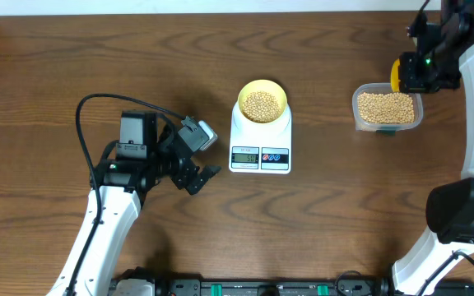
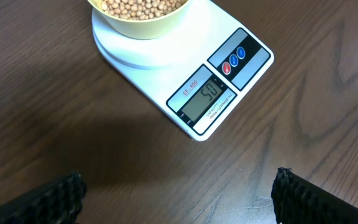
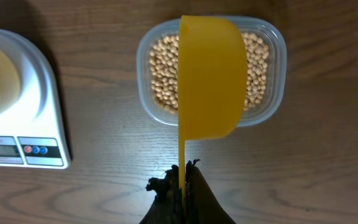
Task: Scoop item into bowl and weigh 50g on scale
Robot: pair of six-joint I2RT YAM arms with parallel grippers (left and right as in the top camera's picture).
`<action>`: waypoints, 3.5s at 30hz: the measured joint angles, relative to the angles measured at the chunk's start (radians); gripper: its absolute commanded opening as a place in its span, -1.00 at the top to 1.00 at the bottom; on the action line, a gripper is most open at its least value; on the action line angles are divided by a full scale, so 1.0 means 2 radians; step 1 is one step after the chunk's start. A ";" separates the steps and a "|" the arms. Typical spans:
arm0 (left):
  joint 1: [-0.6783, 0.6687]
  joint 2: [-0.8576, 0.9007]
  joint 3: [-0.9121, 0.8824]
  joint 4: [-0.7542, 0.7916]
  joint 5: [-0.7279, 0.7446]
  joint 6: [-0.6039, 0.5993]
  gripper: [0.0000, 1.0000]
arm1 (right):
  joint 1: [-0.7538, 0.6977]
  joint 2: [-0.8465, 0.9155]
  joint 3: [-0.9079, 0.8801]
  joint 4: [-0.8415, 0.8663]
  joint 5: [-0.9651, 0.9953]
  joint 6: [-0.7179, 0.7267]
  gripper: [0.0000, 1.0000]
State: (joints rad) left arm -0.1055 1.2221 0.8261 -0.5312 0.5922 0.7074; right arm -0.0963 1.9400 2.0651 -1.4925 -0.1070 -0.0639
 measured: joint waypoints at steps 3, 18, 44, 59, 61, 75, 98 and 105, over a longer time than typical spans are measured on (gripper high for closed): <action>0.000 0.000 0.000 0.000 0.000 0.000 -0.95 | 0.001 0.000 -0.006 0.014 -0.002 -0.003 0.98; 0.000 0.000 0.000 0.000 0.000 0.000 -0.95 | -0.084 0.000 -0.055 0.041 -0.149 0.078 0.97; 0.000 0.000 0.000 0.000 0.000 0.000 -0.95 | -0.123 0.000 -0.269 0.221 -0.232 0.293 -0.07; 0.000 0.000 0.000 0.000 0.000 0.000 -0.95 | -0.141 -0.003 -0.252 0.099 -0.121 0.290 -0.99; 0.000 0.000 0.000 0.000 0.000 0.000 -0.95 | -0.142 -0.005 -0.242 0.084 -0.090 0.292 -0.98; 0.000 0.000 0.000 0.000 0.000 0.000 -0.95 | -0.095 -0.167 -0.157 0.073 0.021 0.294 -0.99; 0.000 0.000 0.000 0.000 0.000 0.000 -0.95 | -0.082 -0.314 -0.153 0.153 0.095 0.291 -0.98; 0.000 0.000 0.000 0.000 0.000 0.000 -0.95 | -0.082 -0.314 -0.153 0.154 0.096 0.292 -0.99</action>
State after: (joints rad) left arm -0.1055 1.2221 0.8261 -0.5312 0.5919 0.7074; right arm -0.2596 1.3128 1.7599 -1.1839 0.0841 0.5198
